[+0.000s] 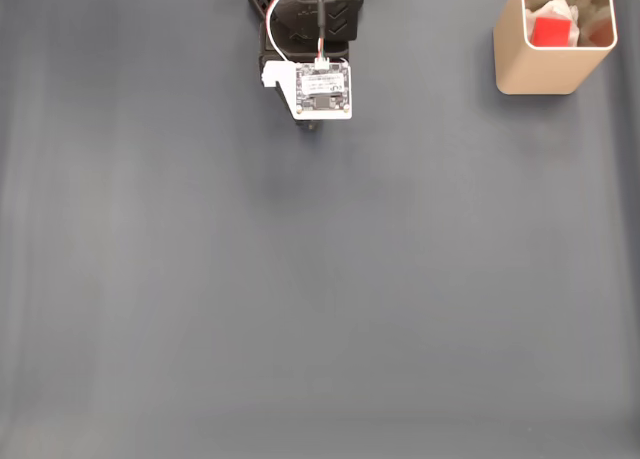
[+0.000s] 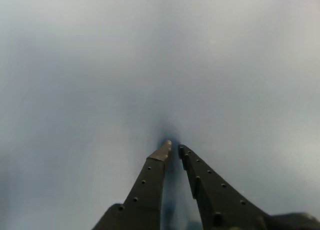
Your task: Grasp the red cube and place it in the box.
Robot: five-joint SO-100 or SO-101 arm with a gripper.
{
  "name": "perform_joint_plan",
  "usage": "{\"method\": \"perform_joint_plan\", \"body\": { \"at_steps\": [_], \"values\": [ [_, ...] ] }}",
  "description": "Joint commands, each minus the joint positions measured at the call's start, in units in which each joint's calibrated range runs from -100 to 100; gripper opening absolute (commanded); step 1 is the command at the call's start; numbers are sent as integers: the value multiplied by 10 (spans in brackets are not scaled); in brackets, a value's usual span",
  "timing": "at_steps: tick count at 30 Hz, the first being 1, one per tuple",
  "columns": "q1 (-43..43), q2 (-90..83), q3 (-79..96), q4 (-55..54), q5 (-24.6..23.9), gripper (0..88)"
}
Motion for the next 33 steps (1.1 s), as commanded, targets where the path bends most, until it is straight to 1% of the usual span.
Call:
{"method": "perform_joint_plan", "body": {
  "at_steps": [1, 7, 9, 33],
  "values": [
    [-4, -6, 8, 19, -4, 9],
    [-1, -6, 8, 50, 2, 14],
    [-1, -6, 8, 53, -3, 14],
    [-4, -6, 8, 53, -6, 14]
  ]
}}
